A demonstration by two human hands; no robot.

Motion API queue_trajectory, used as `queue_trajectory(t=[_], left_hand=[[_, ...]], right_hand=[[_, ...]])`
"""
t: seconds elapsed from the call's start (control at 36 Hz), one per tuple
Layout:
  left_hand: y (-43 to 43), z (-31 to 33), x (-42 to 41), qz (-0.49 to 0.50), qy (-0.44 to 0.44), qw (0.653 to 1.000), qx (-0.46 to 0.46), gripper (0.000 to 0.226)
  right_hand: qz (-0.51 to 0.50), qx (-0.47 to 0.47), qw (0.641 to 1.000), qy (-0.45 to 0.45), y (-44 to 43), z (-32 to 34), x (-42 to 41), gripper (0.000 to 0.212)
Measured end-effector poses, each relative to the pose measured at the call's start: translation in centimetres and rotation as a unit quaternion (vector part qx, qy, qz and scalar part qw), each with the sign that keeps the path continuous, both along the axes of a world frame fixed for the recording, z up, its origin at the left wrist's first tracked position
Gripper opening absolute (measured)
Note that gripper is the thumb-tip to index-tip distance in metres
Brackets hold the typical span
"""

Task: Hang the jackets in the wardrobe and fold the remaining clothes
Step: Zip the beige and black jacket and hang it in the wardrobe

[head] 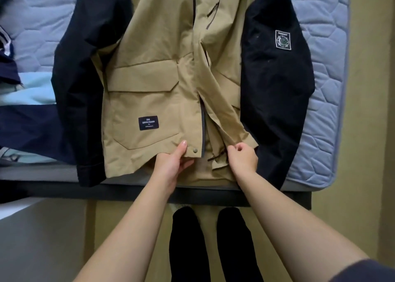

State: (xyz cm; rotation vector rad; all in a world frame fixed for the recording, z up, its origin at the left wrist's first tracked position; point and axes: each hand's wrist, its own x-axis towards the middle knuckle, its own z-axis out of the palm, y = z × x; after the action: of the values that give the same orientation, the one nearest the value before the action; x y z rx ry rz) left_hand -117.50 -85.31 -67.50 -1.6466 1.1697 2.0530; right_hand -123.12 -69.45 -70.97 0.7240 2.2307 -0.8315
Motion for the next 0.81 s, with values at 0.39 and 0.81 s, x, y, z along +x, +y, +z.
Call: queue_trajectory(t=[0.39,0.81], left_hand=[[0.2,6.9,-1.0,-0.007,0.081,0.996,-0.037,0.025],[0.9,9.2,-1.8,0.034,0.158,0.987,-0.025,0.010]], right_hand=[[-0.218,-0.526,0.816,-0.106,0.6,8.7,0.5,0.026],[-0.381,-0.583,0.703,-0.144,-1.1,9.8,2.9,0.022]])
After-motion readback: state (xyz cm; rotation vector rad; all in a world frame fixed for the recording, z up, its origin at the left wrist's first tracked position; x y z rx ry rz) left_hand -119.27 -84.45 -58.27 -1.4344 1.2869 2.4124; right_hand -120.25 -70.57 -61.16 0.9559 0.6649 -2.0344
